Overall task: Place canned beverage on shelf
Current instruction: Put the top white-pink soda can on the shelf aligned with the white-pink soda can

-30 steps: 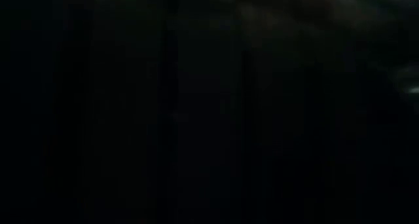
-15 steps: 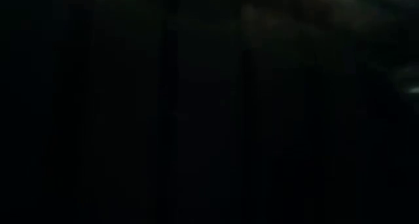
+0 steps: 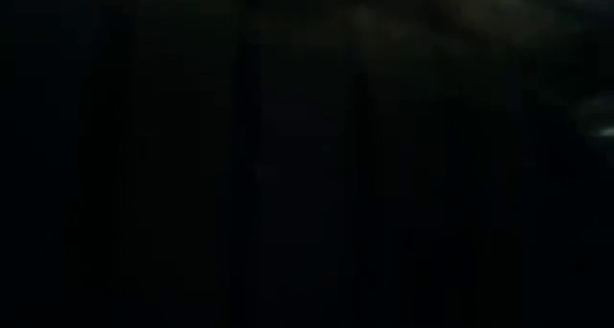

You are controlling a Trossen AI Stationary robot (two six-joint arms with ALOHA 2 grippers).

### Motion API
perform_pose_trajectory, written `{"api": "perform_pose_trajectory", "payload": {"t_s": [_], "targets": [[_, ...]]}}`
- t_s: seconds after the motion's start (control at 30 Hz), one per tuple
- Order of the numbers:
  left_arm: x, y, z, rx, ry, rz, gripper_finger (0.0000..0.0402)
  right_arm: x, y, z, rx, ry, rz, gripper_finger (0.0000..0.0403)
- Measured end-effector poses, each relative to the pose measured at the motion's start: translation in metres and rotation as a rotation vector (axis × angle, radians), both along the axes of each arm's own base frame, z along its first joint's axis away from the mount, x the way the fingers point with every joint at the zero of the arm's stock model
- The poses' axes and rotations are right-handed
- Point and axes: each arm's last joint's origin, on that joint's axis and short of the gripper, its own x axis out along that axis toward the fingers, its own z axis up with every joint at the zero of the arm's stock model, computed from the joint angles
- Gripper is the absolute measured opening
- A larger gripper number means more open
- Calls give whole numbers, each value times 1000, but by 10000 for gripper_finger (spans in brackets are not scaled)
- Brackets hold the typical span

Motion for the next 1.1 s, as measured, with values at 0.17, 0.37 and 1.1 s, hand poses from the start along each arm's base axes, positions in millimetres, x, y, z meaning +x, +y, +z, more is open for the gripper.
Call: {"api": "perform_pose_trajectory", "payload": {"t_s": [0.17, 0.37, 1.1], "targets": [[2, 2, 1, 23, -25, 16, 353, -1, 1, 19, 7, 10, -1, 326], [8, 14, 1, 15, -23, 68, 353, -5, 3, 41, 19, 32, -1, 326], [-40, 108, 66, -89, -195, 331, 353, 14, 85, 85, 39, 40, 184, 326]]}}
